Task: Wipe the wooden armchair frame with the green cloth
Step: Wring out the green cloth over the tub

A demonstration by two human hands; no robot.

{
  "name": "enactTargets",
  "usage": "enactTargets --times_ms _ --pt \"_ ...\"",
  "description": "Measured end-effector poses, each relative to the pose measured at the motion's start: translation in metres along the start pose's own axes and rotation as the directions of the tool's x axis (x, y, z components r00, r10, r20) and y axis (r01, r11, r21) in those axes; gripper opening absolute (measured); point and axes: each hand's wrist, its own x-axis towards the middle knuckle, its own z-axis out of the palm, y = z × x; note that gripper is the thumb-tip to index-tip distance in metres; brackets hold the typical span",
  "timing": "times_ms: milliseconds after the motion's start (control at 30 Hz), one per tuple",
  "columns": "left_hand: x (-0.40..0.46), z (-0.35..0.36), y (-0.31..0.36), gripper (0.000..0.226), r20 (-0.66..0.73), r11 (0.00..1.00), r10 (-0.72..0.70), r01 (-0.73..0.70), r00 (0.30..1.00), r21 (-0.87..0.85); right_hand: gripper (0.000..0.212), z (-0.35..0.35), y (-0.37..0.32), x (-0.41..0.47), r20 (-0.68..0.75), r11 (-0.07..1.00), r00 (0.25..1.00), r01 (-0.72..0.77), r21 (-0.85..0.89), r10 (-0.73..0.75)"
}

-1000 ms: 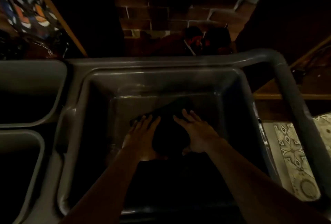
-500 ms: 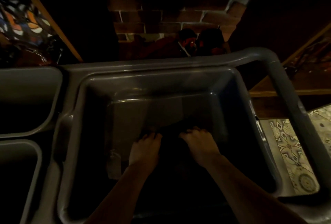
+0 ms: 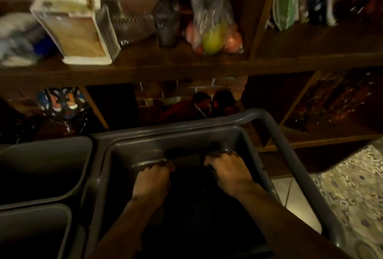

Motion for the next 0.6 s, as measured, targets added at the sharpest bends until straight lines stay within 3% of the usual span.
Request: enactTargets --times_ms 267,433,600 --pt "0.019 -0.129 0.019 0.037 -0.247 0.996 0.086 -0.081 0.965 0.033 0.047 -0.119 0.003 -0.002 -0.241 0.998 0.970 -0.017 -0.059 0.002" --pt "0.028 -0.207 0.036 0.031 -0.409 0.986 0.169 -0.154 0.897 0.069 0.041 -0.194 0.011 -0.013 -0.403 0.996 0.915 -0.056 -0.064 0.026" --pt "0.034 -0.267 0.061 0.027 -0.481 0.966 0.254 -0.245 0.839 0.082 0.038 -0.254 0.025 -0.029 -0.469 0.993 0.880 -0.106 -0.043 0.073"
